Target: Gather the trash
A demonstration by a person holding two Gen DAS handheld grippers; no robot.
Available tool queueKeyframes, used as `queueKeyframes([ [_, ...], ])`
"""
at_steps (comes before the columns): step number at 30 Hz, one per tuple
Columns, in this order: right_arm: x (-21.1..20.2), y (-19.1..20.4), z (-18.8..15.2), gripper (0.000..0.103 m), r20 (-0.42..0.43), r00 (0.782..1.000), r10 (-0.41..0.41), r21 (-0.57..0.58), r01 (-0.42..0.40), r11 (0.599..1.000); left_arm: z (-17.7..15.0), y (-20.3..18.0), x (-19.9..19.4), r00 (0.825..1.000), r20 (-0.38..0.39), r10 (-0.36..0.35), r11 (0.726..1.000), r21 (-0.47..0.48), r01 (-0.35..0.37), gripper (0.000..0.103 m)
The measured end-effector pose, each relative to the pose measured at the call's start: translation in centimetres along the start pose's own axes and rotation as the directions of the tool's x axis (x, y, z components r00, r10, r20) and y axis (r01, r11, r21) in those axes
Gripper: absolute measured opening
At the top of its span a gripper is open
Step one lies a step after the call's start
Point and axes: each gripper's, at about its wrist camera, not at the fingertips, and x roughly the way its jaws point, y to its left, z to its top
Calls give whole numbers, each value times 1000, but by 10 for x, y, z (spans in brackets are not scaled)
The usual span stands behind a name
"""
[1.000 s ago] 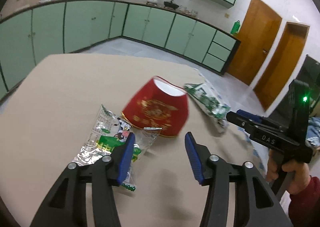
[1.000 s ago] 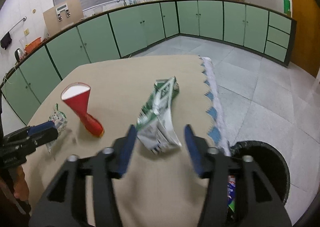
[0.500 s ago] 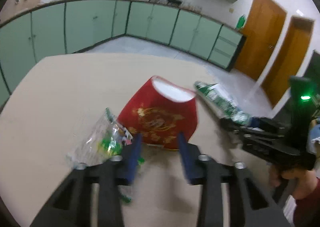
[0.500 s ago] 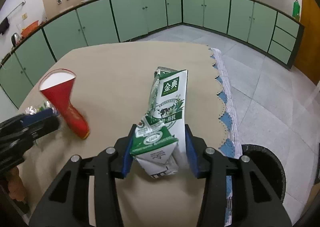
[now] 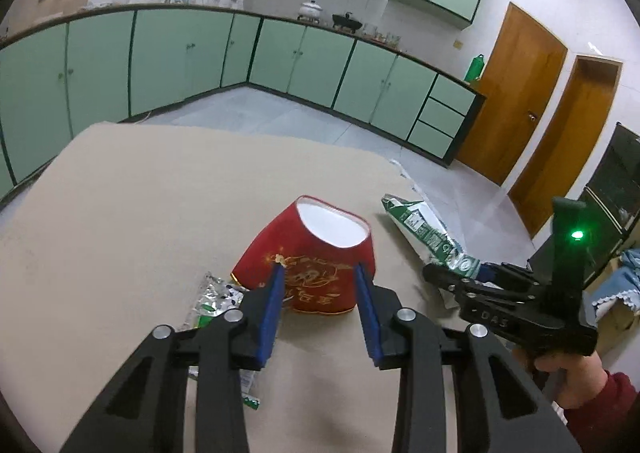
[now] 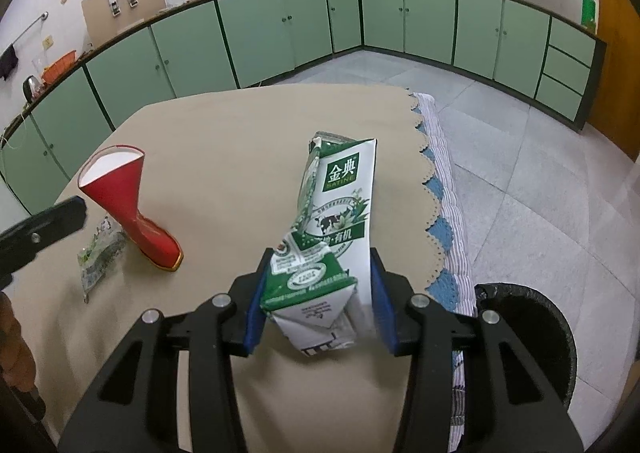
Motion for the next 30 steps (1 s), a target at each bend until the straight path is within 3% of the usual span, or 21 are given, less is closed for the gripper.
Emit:
queueKeyframes([
  [8, -2, -2, 0, 43, 5, 1000, 4, -10, -4, 1000, 6, -8, 4, 999, 24, 48, 999, 3, -48, 79],
  [11, -1, -3, 1, 43, 3, 1000, 6, -11, -6, 1000, 10, -9, 11, 997, 24, 69, 997, 18, -69, 85],
  [23, -7, -13, 1, 42, 8, 1000, -4, -7, 5, 1000, 18, -15, 48, 998, -10, 65, 998, 10, -64, 82],
  [27, -8, -12, -1, 42, 8, 1000, -9, -7, 9, 1000, 16, -10, 53, 998, -23, 50, 999, -11, -51, 60],
  [30, -7, -14, -2, 42, 7, 1000, -7, -1, 7, 1000, 16, -9, 58, 998, -40, 53, 998, -18, -54, 55],
])
